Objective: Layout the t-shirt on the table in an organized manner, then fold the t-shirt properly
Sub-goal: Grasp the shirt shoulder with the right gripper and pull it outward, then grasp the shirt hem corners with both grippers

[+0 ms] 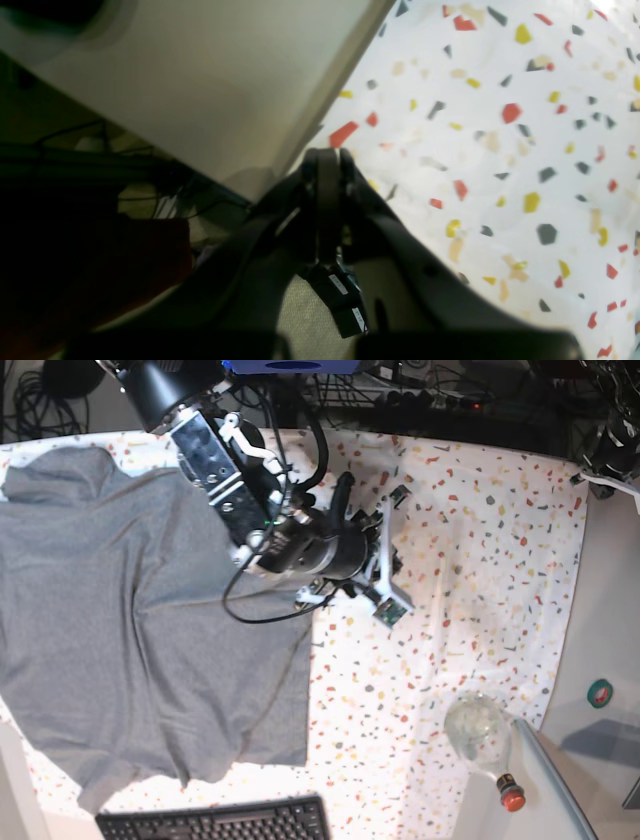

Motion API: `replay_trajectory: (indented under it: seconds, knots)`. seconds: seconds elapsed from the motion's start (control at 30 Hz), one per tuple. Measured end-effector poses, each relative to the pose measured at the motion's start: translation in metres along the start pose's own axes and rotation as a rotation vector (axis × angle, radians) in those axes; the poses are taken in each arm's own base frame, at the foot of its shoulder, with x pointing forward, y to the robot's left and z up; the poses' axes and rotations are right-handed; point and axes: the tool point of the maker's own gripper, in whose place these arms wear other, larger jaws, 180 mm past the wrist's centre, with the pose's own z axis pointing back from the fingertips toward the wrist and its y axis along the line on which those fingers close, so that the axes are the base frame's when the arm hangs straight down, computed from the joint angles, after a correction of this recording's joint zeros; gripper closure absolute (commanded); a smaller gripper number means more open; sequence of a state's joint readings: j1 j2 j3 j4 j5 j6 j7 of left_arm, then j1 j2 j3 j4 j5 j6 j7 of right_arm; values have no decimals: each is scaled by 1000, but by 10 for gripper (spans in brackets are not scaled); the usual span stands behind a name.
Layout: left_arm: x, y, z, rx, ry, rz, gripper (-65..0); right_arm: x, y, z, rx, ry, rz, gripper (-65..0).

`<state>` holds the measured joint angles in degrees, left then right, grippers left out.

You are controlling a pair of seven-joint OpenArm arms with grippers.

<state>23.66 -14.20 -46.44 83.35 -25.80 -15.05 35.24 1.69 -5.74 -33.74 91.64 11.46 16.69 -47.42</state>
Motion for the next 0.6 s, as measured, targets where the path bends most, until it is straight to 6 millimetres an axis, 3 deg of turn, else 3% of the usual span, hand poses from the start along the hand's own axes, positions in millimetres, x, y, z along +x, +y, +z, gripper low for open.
replay_trajectory:
  seconds: [0.1,0.2,0.3,0.4,0.43,0.53,0.6]
  knots:
    - [-1,-3,-1,-6,4,-4,0,-28,11,-27,-14,64,-64,0]
    - [-4,-6,-1,-11,6,2,0,-60,29,-41,14,146,-73,0]
    - [-10,-12,-1,-23,14,17,0,-70,32,-45,17,177,-62,0]
    - [-23,-47,-5,-144,58,-85,0,-67,39,-45,26,168,-37,0]
    - [-27,-66,-3,-216,66,-132,0,-65,42,-44,33,164,-33,-41]
    - [-31,-111,7,-363,57,-228,0,-48,44,-34,35,102,-24,-276]
    - [-35,-133,13,-415,57,-261,0,-38,34,-19,13,49,9,-369]
